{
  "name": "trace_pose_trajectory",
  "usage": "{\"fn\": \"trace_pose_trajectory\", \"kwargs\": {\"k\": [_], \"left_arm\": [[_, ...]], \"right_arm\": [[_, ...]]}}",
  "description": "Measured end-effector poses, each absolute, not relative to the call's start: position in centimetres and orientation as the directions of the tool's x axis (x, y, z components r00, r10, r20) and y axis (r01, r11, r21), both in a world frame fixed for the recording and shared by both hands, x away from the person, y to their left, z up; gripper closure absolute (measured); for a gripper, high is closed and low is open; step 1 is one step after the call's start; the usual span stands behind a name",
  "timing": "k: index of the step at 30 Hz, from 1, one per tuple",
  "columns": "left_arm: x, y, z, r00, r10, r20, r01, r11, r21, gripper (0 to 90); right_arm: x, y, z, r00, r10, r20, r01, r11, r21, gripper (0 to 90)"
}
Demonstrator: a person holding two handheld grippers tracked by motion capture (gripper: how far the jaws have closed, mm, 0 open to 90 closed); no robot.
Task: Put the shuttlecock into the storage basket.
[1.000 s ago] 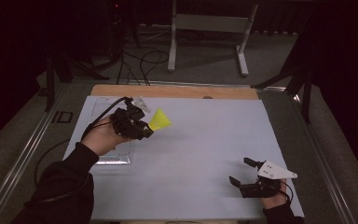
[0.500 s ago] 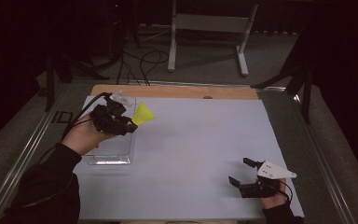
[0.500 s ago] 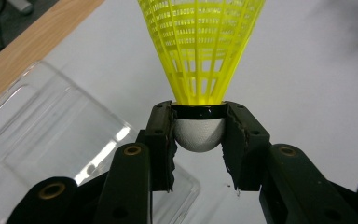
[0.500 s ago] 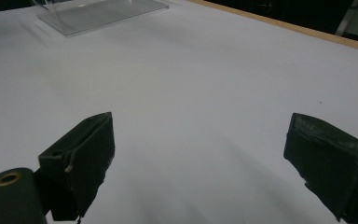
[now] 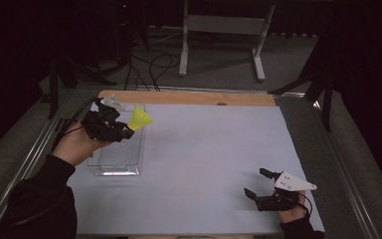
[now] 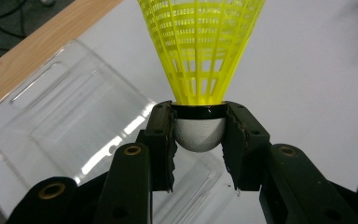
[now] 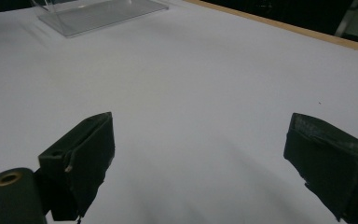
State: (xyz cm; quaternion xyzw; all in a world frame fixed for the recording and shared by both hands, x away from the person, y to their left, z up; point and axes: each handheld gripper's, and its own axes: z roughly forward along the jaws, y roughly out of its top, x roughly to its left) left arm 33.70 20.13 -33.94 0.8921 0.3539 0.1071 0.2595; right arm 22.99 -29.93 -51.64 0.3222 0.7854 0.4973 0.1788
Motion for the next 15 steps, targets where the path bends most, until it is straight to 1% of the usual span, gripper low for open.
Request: {"fn": "trace_pose_trajectory", "kwargs": {"k": [5, 6, 9, 15], "left_arm": [[33.6, 21.0, -34.2, 0.699, 0.715, 0.022, 0.595, -0.599, 0.536, 66.0], [33.6, 21.6, -34.3, 0.680, 0.733, 0.021, 0.610, -0.581, 0.539, 66.0], [33.6, 22.4, -34.7, 0.649, 0.760, 0.003, 0.631, -0.542, 0.555, 66.0], [33.6, 23.5, -35.8, 0.633, 0.774, -0.014, 0.648, -0.520, 0.556, 65.9]], "right_arm": [[23.0, -29.9, -51.7, -0.731, 0.681, 0.043, 0.328, 0.296, 0.897, 8.8], [23.0, -29.9, -51.7, -0.731, 0.681, 0.039, 0.325, 0.297, 0.898, 8.9], [23.0, -29.9, -51.7, -0.730, 0.682, 0.040, 0.327, 0.298, 0.897, 8.8], [23.0, -29.9, -51.7, -0.732, 0.680, 0.038, 0.327, 0.302, 0.896, 8.9]]}}
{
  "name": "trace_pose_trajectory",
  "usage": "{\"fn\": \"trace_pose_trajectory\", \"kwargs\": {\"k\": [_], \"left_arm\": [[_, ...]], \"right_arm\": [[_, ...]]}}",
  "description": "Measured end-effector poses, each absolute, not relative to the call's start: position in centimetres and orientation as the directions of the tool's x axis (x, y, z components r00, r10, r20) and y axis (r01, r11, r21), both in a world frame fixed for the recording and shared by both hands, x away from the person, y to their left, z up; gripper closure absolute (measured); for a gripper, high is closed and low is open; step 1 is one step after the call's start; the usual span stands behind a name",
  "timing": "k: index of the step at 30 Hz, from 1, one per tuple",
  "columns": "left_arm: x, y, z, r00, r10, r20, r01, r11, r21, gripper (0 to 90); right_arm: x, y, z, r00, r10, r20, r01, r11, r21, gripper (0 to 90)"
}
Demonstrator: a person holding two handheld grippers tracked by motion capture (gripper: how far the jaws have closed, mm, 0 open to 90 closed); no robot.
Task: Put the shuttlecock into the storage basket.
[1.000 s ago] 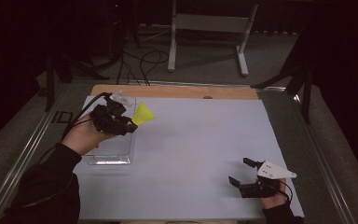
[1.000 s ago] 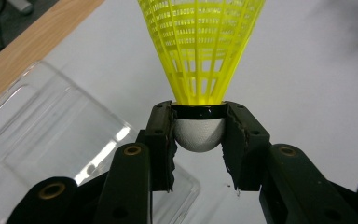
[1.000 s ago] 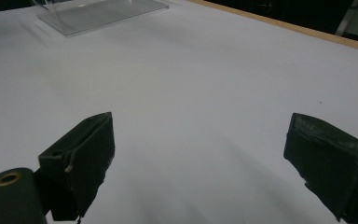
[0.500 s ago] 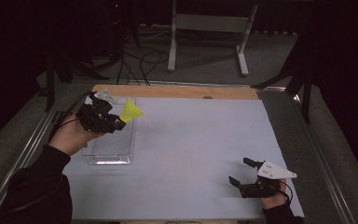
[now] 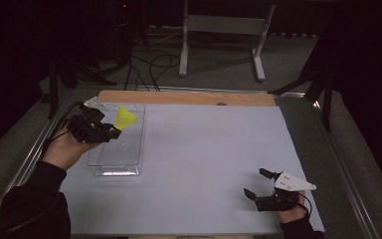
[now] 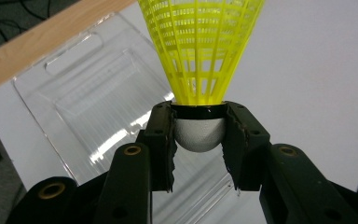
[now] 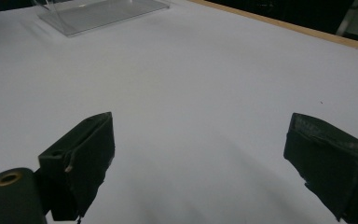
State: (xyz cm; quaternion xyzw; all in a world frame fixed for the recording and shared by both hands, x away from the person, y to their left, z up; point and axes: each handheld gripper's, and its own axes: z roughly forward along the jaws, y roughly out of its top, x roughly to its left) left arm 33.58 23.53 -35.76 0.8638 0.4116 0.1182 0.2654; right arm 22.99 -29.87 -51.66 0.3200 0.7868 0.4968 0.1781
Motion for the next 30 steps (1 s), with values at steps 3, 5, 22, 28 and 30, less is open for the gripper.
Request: {"fn": "trace_pose_trajectory", "kwargs": {"k": [3, 5, 22, 28, 30], "left_arm": [[33.6, 24.0, -36.3, 0.618, 0.786, -0.017, 0.658, -0.505, 0.559, 65.9], [33.6, 24.3, -36.6, 0.610, 0.792, -0.020, 0.665, -0.499, 0.556, 66.0], [33.3, 26.3, -40.1, 0.605, 0.795, -0.027, 0.672, -0.492, 0.554, 65.9], [33.3, 27.3, -41.5, 0.589, 0.808, -0.033, 0.688, -0.479, 0.545, 65.9], [33.3, 27.7, -41.9, 0.582, 0.812, -0.039, 0.696, -0.473, 0.540, 65.9]], "right_arm": [[23.0, -29.9, -51.7, -0.732, 0.680, 0.038, 0.327, 0.302, 0.895, 8.9], [23.0, -29.9, -51.7, -0.732, 0.680, 0.039, 0.327, 0.301, 0.896, 8.9], [23.0, -29.8, -51.7, -0.735, 0.677, 0.038, 0.327, 0.304, 0.895, 8.8], [23.0, -29.8, -51.7, -0.733, 0.679, 0.040, 0.329, 0.303, 0.894, 8.9], [23.0, -29.8, -51.7, -0.733, 0.679, 0.039, 0.328, 0.303, 0.895, 8.9]]}}
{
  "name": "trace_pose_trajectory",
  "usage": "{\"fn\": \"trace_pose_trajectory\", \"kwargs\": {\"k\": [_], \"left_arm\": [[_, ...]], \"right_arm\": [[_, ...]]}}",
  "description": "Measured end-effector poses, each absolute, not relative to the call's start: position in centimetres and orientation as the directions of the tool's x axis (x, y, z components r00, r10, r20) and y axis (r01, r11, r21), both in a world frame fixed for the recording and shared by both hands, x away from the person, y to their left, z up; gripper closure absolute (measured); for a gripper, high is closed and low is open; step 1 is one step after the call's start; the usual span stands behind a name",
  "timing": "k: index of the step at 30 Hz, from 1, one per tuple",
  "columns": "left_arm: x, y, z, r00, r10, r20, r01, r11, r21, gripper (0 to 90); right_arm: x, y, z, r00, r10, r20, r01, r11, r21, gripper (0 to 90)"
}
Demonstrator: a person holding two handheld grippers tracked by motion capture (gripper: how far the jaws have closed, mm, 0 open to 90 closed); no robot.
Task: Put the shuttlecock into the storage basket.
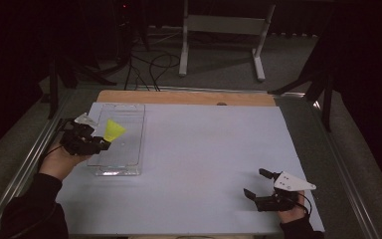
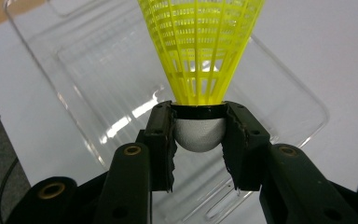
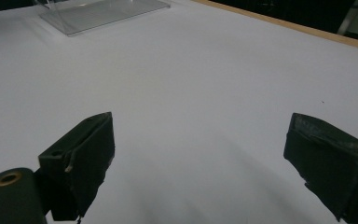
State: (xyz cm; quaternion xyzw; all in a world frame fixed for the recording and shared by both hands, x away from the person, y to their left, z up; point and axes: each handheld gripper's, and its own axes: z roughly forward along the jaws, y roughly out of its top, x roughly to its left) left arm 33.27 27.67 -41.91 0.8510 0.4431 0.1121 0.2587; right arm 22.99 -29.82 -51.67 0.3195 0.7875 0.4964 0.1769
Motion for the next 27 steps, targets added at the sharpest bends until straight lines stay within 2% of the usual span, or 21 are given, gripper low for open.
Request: {"fn": "trace_pose_trajectory", "kwargs": {"k": [27], "left_arm": [[33.2, 29.3, -44.5, 0.567, 0.823, -0.027, 0.767, -0.517, 0.380, 65.8]], "right_arm": [[23.0, -29.8, -51.7, -0.733, 0.678, 0.045, 0.336, 0.303, 0.892, 8.9]]}}
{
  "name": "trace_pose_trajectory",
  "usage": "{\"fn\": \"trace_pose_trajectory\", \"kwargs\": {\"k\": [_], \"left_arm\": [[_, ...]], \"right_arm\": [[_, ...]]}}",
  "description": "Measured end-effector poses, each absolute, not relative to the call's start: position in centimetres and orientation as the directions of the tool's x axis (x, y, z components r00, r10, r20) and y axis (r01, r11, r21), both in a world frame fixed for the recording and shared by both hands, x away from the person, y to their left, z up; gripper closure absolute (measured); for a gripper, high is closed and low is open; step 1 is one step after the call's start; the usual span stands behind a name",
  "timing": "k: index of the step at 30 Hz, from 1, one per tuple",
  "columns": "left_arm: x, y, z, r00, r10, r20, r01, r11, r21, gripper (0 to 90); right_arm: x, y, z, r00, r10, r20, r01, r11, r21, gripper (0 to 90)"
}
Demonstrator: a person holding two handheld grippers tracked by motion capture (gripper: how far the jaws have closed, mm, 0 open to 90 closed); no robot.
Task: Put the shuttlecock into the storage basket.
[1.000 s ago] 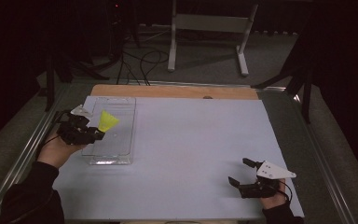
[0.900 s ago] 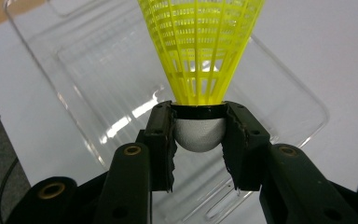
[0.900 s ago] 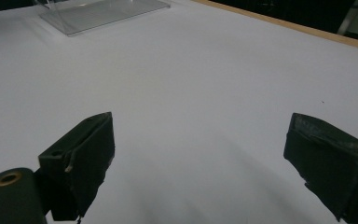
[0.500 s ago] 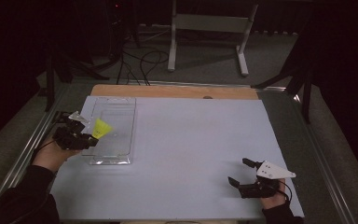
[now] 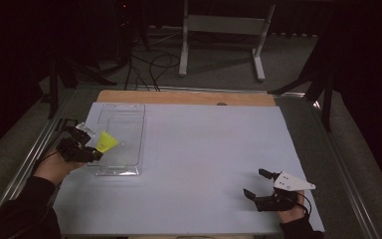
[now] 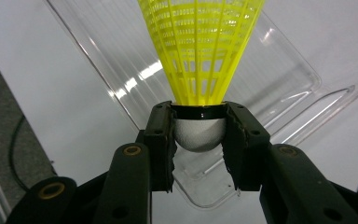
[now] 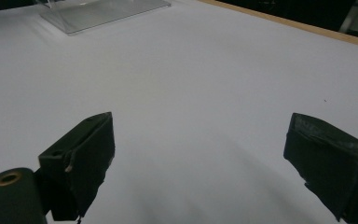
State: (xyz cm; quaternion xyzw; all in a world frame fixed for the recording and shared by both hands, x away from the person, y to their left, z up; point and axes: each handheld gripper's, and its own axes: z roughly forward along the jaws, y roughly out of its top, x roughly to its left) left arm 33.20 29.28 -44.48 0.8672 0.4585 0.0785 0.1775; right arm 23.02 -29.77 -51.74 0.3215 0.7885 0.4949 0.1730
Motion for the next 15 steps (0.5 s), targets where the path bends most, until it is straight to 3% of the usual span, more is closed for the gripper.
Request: {"fn": "trace_pose_trajectory", "kwargs": {"k": [15], "left_arm": [[33.75, 29.05, -44.26, 0.550, 0.834, -0.037, 0.790, -0.505, 0.347, 64.8]], "right_arm": [[23.02, -29.81, -51.73, -0.734, 0.677, 0.047, 0.335, 0.300, 0.893, 8.9]]}}
